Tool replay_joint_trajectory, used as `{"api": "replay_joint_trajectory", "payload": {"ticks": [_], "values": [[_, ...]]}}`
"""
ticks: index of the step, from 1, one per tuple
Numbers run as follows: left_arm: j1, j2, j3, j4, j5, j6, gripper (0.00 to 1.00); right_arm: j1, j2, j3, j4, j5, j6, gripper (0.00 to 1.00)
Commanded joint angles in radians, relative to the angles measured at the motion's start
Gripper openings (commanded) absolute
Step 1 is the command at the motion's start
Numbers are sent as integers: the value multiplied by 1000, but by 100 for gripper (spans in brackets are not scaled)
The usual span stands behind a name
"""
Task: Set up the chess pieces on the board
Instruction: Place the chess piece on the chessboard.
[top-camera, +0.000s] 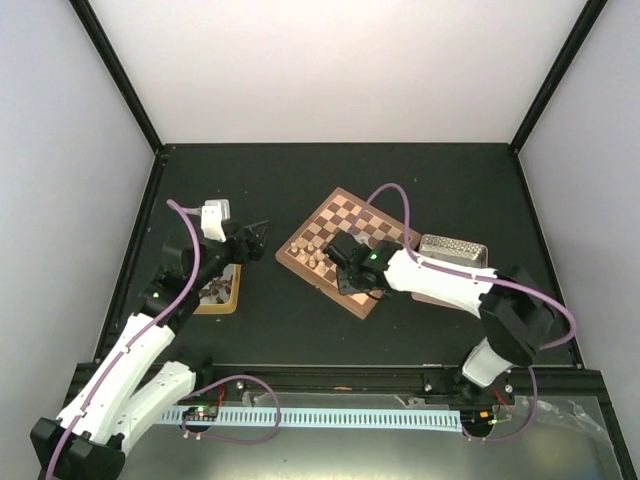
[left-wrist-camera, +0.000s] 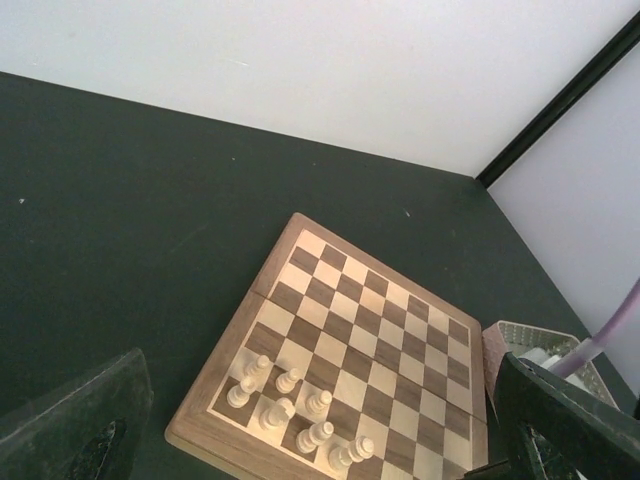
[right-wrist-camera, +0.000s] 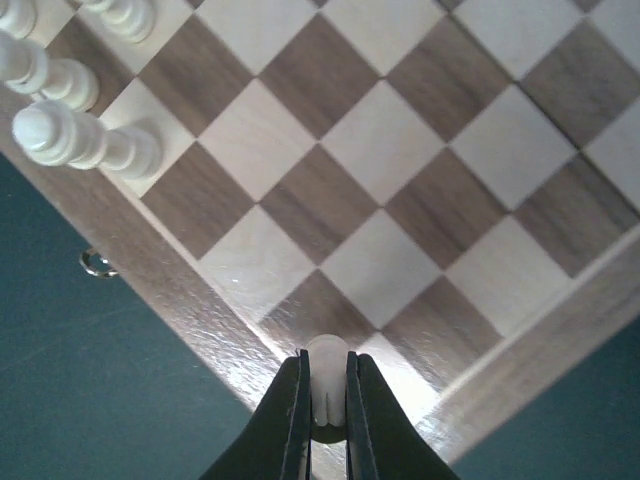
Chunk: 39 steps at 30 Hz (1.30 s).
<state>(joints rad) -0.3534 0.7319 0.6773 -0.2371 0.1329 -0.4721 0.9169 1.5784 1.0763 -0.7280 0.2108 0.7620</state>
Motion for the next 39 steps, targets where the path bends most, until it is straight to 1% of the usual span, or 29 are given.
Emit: {"api": "replay_joint_trajectory", "payload": {"ticks": [1,5,15,20,24,27,30,33,35,39], "values": [[7,-17,-7,-13,-16,-7,95,33,55,57,15,32,10,1],[7,-19,-13,-12,-17,-11,95,45,86,69,13,30,8,1],[7,-14,-15,-7,-16,-14,95,46,102,57,9,55,16,2],[7,-15,-15,-7,-17,-14,95,46,113,54,17,27,11,6],[7,-18,-15,-10,-18,-15,95,46,106,57,11,20,12,12],[7,-21,-15,-12,-18,-16,95,46,88,65,-9,31,17,19],[7,-23,-13,-13,-18,-15,95,47,51,72,-20,74,31,24],[7,-25,-10,-16,-21,-10,96,40,0,58,-17,138,47,28],[7,-25,-9,-17,-25,-10,95,27,-36,45,-22,182,61,35],[7,-26,-7,-18,-26,-10,96,-56,-121,-15,-18,218,75,42]]}}
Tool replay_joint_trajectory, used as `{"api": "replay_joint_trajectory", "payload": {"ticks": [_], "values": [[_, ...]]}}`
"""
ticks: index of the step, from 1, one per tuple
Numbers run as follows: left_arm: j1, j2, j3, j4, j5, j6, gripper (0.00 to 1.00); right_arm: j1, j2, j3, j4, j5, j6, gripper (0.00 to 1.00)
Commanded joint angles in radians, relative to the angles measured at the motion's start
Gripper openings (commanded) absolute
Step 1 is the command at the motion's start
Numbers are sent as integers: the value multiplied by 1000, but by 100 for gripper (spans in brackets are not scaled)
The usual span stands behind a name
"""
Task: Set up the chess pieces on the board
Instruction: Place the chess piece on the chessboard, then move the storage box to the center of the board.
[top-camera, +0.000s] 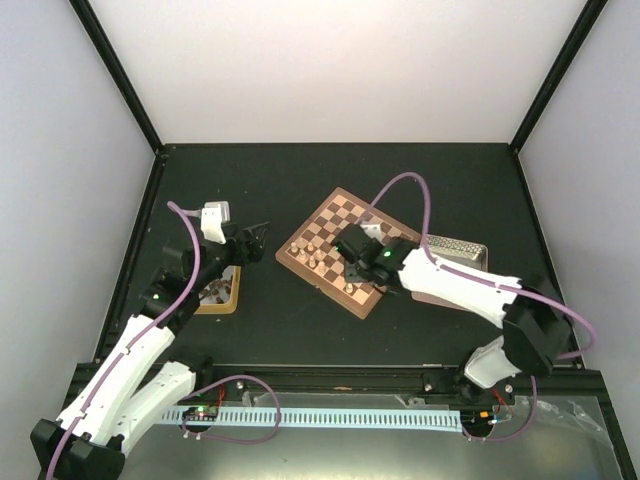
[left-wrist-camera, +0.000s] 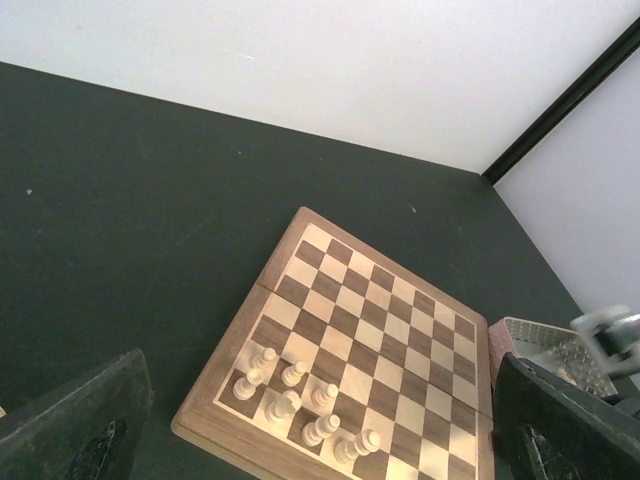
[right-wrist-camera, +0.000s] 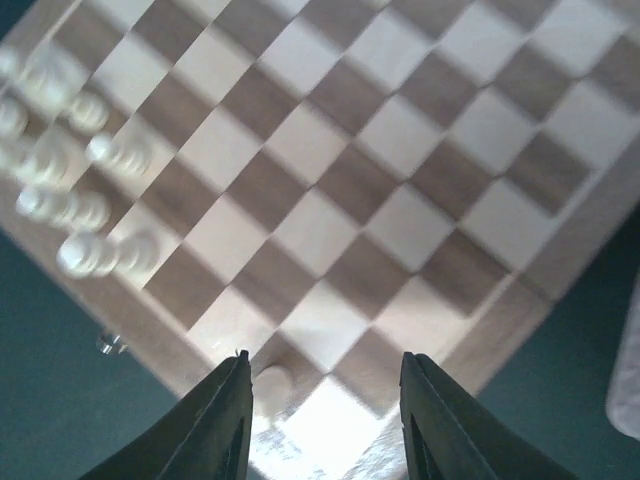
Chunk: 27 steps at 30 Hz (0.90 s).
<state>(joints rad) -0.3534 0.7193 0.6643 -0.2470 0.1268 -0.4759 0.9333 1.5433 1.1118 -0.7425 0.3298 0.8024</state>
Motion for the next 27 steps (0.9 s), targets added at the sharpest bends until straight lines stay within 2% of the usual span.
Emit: {"api": "replay_joint_trajectory", "payload": {"ticks": [1,4,10,16,19,27], "values": [[7,-14,7,-7,-21,-5,95,-102,-108,-73,5,95,33,43],[8,-11,8,-6,-21,-3,95,-194,-173,-150,25,69,25,47],[7,-2,7,3,-17,-3,96,-393,-281,-318,91,-41,-16,49],[7,4,7,7,-14,-2,95,-453,-269,-371,112,-121,-50,48],[7,3,8,7,-13,-4,95,-454,-238,-373,129,-152,-52,43],[7,-10,6,-6,-26,6,95,-455,-171,-369,172,-214,-5,17]]}}
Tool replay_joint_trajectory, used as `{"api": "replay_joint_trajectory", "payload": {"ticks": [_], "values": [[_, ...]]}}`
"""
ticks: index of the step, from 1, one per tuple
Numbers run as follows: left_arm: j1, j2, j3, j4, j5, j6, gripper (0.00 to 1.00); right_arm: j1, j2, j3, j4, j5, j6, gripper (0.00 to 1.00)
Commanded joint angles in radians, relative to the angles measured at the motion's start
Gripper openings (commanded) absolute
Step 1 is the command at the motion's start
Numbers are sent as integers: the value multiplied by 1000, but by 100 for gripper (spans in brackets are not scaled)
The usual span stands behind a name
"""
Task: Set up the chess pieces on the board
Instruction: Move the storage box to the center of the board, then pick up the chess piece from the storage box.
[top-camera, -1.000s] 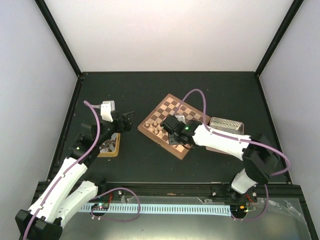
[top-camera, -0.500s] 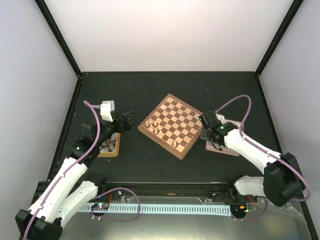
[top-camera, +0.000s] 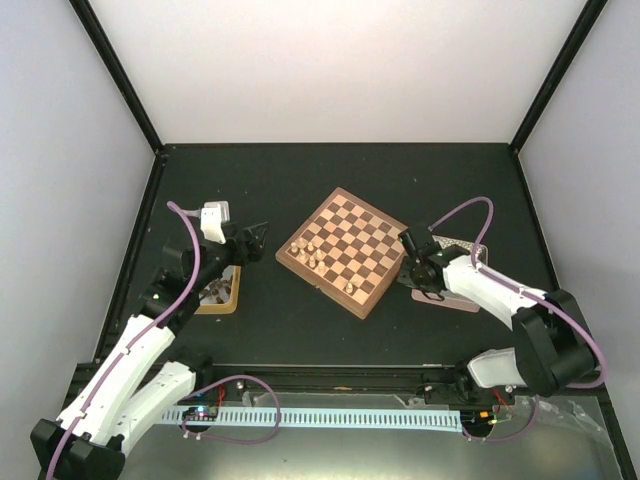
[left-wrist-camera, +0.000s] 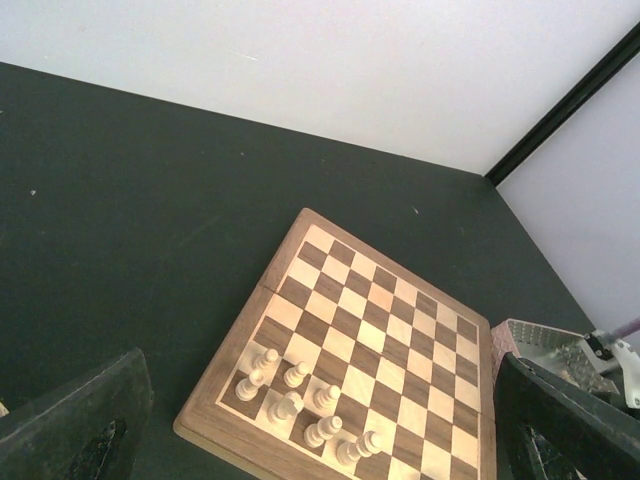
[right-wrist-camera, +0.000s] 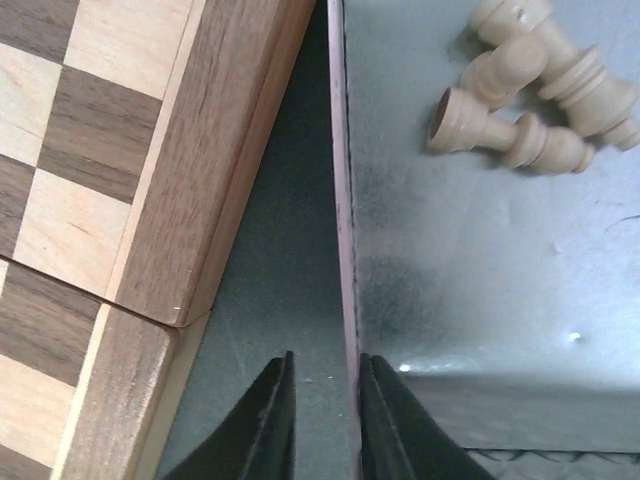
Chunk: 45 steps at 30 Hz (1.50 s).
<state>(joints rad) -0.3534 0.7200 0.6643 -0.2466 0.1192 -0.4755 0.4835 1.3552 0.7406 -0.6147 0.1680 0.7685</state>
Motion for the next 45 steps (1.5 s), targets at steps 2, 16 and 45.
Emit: {"api": "replay_joint_trajectory", "payload": {"ticks": [2,16,45], "values": [[7,-11,5,-7,-23,7,96,-5,16,0,72,-94,50,17],[7,-10,-2,-14,-35,14,95,-3,76,50,208,-253,145,21],[7,-1,3,-5,-28,25,96,-49,-250,-122,-150,182,204,26]]}}
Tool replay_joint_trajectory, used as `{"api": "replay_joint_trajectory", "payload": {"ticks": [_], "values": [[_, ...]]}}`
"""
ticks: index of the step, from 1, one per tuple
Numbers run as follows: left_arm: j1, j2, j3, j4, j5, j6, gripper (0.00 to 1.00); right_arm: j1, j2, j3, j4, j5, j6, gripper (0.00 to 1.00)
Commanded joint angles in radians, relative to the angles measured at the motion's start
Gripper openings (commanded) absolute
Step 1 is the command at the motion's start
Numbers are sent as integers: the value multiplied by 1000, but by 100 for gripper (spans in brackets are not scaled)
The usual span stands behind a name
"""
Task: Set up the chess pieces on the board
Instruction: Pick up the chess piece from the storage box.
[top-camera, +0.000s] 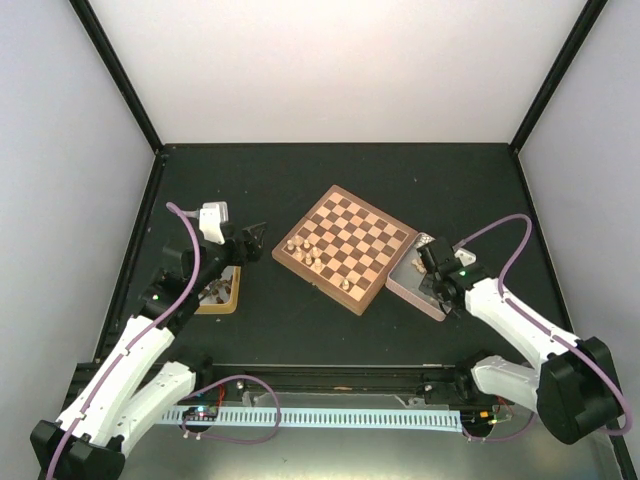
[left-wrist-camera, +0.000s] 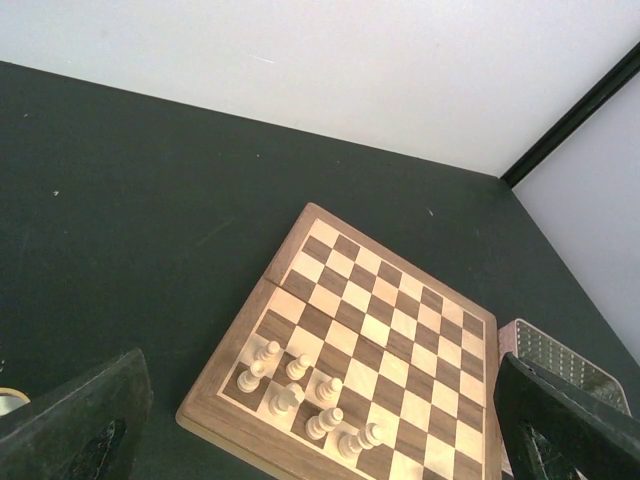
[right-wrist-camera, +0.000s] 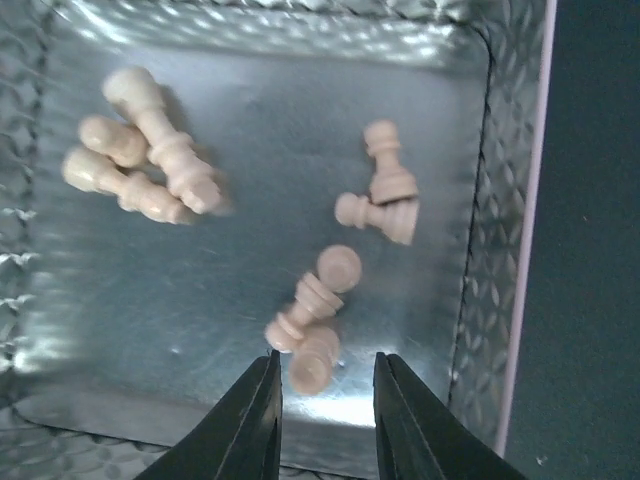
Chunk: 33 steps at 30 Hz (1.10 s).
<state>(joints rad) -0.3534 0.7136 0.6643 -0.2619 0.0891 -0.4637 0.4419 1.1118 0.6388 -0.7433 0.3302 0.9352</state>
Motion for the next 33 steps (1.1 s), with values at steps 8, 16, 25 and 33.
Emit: {"api": "replay_joint_trajectory", "payload": {"ticks": [8,16,25,33], "values": [[7,7,4,13,7,9,96,-9,57,-33,42,-30,26,28],[7,7,8,13,8,9,96,-12,105,-37,74,-23,15,21],[7,10,12,16,12,8,95,-11,60,40,6,14,-49,6],[7,18,12,28,28,1,95,-10,-7,155,-17,-85,-147,6]]}}
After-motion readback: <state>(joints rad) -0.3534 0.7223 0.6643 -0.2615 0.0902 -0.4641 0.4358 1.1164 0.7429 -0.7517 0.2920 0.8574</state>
